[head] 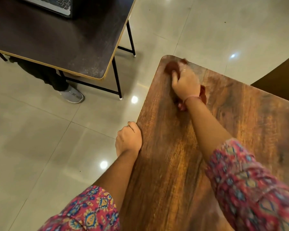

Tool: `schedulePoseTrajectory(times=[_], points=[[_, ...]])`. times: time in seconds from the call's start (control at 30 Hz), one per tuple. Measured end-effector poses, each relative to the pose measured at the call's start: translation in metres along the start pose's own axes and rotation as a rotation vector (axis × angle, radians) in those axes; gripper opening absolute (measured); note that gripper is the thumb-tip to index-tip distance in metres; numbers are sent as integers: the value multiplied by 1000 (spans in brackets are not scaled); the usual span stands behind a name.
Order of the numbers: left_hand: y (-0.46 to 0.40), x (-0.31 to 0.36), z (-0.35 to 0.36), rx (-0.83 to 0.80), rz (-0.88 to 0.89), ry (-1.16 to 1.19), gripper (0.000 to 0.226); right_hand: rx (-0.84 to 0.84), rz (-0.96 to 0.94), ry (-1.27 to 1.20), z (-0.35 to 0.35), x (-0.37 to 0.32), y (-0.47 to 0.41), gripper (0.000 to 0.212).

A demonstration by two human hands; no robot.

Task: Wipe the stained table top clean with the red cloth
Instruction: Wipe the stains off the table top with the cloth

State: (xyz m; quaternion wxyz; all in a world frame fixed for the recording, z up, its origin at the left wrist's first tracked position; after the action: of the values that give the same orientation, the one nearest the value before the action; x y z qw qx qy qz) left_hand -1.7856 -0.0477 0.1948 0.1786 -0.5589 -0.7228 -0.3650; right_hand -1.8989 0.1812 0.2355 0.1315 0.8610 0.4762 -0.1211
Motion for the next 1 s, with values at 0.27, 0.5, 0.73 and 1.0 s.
schedulePoseTrajectory(times=[0.27,0.5,0.73,1.0], points=[[1,3,-1,7,2,-41,55,8,33,-7,4,-10,3,53],[2,5,-1,27,-3,-41,55,-112,-220,34,17,21,180,52],[2,6,-1,30,15,-54,55,-99,-210,39,8,24,124,48],[2,4,-1,42,17,-69,54,20,178,-64,-30,65,-31,50]])
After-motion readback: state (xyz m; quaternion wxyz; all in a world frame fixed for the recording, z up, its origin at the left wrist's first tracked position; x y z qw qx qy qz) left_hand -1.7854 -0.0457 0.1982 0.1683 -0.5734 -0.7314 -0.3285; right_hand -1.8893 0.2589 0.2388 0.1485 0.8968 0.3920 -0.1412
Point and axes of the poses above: each hand's wrist, its own y-axis away from the middle knuckle, its own z-axis out of the palm, x = y × z, the point moved 4 cm from there along -y, towards the middle knuckle, and after that the axes turned 13 degrees about z, right-handed, at the moved point
